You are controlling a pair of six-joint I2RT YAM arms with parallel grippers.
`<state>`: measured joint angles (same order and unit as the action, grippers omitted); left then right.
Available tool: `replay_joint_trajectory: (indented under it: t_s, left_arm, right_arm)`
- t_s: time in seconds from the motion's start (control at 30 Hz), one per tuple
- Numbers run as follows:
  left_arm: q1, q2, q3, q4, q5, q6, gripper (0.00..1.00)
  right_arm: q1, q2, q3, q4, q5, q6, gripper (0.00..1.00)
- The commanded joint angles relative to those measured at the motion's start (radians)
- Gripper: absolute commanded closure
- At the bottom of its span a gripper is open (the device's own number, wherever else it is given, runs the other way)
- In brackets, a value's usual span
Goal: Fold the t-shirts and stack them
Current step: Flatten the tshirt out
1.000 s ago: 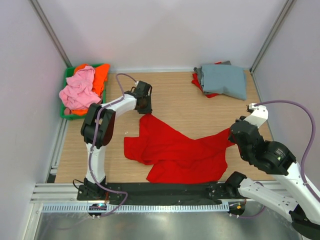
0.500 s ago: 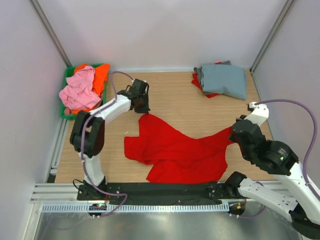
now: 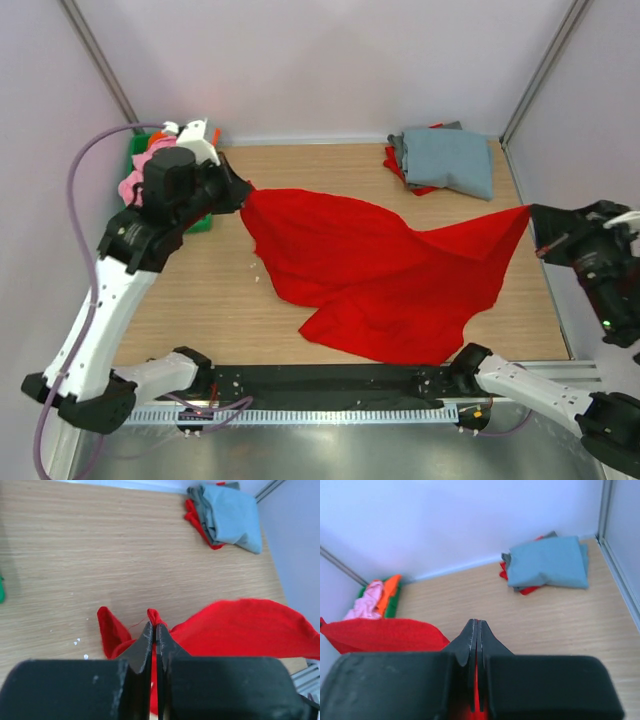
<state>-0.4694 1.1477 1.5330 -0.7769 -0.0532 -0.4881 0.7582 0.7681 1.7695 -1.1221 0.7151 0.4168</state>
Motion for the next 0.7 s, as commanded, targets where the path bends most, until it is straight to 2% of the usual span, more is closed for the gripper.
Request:
replay_joint_trajectory:
  t_s: [0.0, 0.17, 0.33, 0.5, 0.67]
  left_arm:
    - [-0.003, -0.090, 0.085, -0.153, -0.002, 0.039, 1.00]
    - [-0.003, -0.244, 0.168, -0.234, 0.010, 0.054, 1.00]
    - [-0.003, -0.301, 0.256, -0.304, 0.084, 0.040, 1.00]
    - [-0.003, -0.374, 0.351, -0.327, 0.153, 0.057, 1.00]
    - [-0.003, -0.422, 0.401, -0.305, 0.208, 0.062, 1.00]
  right_arm:
    - [0.001, 0.005, 0.129, 0.053, -0.080, -0.130, 0.99]
    - [0.003, 0.007, 0.244, 0.074, -0.213, -0.206, 0.99]
    - [0.001, -0.003, 0.341, 0.090, -0.338, -0.257, 0.99]
    - [0.001, -0.036, 0.392, 0.148, -0.454, -0.286, 0.99]
    - [0.000, -0.095, 0.427, 0.232, -0.500, -0.300, 0.99]
